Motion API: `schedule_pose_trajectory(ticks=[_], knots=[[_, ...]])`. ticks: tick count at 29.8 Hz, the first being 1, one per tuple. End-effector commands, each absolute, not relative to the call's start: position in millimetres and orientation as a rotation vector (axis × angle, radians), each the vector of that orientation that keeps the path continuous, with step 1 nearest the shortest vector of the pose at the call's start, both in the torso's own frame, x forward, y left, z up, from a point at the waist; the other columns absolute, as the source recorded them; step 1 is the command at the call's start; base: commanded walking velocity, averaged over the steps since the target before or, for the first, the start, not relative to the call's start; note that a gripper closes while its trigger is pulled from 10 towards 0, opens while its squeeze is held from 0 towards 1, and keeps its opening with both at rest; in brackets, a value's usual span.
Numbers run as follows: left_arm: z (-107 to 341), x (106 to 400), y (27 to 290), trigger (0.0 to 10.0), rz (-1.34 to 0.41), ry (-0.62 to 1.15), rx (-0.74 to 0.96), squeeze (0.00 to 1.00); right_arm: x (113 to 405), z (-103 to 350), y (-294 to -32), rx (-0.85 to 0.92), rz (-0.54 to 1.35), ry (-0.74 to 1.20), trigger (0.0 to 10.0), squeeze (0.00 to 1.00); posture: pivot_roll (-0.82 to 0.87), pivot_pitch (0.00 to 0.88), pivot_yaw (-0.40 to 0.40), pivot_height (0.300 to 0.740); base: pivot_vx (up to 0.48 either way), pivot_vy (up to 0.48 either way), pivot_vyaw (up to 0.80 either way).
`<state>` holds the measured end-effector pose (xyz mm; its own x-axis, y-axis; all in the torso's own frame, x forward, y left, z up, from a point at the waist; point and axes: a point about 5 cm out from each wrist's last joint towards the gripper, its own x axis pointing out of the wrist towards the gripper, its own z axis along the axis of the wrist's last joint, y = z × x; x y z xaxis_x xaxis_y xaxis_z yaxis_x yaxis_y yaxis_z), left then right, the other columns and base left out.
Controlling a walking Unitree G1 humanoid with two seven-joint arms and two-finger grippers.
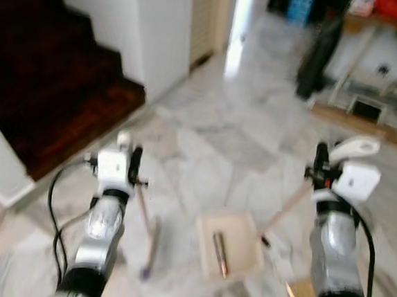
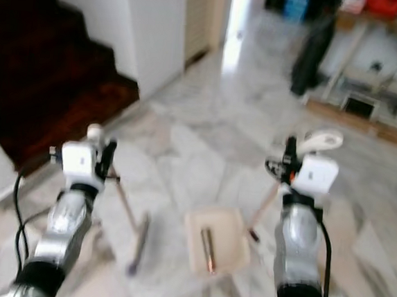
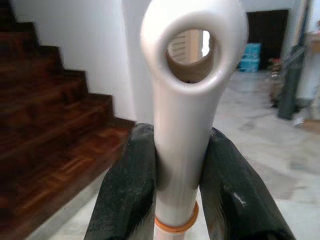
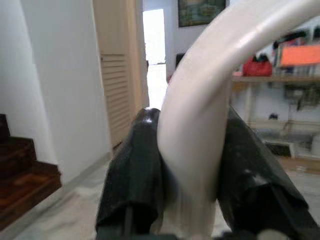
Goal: Sweep floor
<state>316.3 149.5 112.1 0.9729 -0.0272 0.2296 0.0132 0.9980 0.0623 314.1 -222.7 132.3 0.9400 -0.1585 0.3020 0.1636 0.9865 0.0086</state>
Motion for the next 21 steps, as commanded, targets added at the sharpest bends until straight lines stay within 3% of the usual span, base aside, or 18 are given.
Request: schedule_pose_trajectory(ticks=[1, 13, 14, 17, 21], knots=[[125.6, 316.4, 145.4, 10.0, -0.019, -0.303, 0.045, 0.0, 315.2, 145.1, -225.6, -0.021, -0.165, -0.357, 10.0, 0.0, -0.09, 0.0, -0.049, 0.74, 0.0, 0.0, 0.8], [125.7, 305.3, 149.1, 10.0, -0.027, -0.29, 0.076, 0.0, 318.2, 137.3, -220.9, 0.138, -0.215, -0.331, 10.0, 0.0, -0.02, 0.0, -0.016, 0.74, 0.0, 0.0, 0.77], [126.1, 304.9, 154.1, 10.0, -0.009, -0.284, 0.071, 0.0, 320.1, 131.3, -217.6, 0.256, -0.224, -0.299, 10.0, 0.0, -0.02, 0.0, -0.008, 0.74, 0.0, 0.0, 0.0], [127.5, 303.6, 158.9, 10.0, 0.011, -0.28, 0.063, 0.0, 320.4, 123.3, -215.2, 0.323, -0.234, -0.259, 10.0, 0.0, -0.01, 0.0, 0.002, 0.74, 0.0, 0.0, 0.0], [132.9, 302.0, 166.9, 10.0, -0.013, -0.275, 0.111, 0.0, 315.4, 98.2, -214.0, 0.556, -0.332, -0.167, 10.0, 0.0, 0.01, 0.0, 0.05, 0.74, 0.0, 0.0, 0.0]])
